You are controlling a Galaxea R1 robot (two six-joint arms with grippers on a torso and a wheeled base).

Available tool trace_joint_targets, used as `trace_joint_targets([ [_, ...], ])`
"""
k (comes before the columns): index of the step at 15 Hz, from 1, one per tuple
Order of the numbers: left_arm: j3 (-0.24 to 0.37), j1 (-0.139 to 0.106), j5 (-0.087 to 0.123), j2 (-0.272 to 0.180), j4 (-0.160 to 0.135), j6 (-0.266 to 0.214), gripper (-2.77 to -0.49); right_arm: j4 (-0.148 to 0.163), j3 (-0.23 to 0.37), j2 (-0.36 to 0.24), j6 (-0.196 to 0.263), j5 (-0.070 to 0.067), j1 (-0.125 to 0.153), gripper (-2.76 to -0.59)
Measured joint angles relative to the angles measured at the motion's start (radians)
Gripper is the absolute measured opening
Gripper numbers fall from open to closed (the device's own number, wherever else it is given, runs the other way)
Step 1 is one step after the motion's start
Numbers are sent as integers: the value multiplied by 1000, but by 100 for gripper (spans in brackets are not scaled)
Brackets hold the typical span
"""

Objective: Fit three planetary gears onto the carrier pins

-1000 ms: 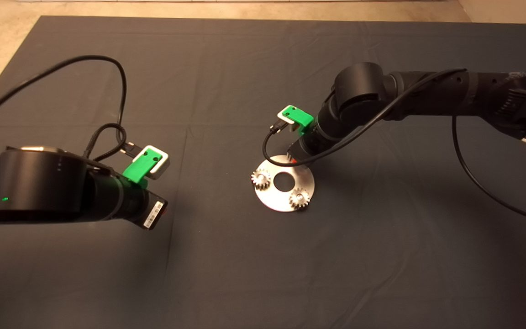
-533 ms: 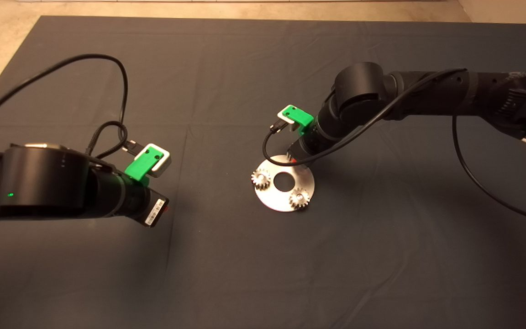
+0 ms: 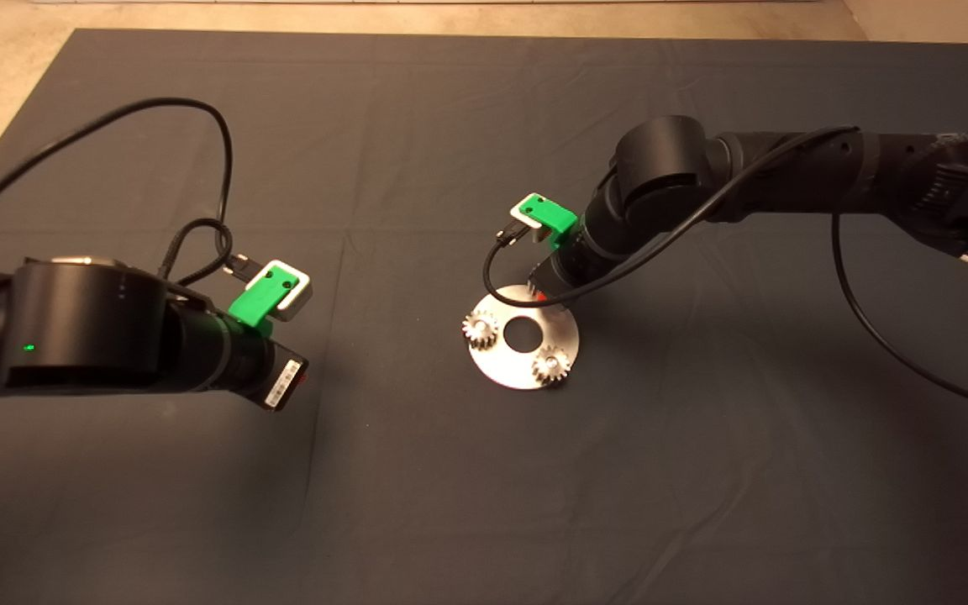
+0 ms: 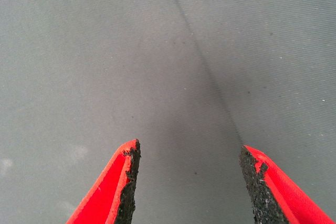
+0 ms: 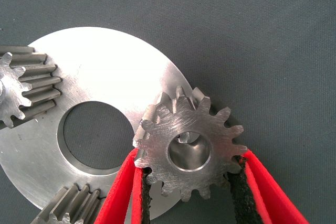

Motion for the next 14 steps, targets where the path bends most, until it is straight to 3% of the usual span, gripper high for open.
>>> trace_joint_targets([
  [4,-14,0,-20,0,0,8,-195,0,9,-5,0,1,-2,-253],
  [14,-14,0,-22,0,0,8,-195,-2,26,-10,0,-1,-8,-253],
])
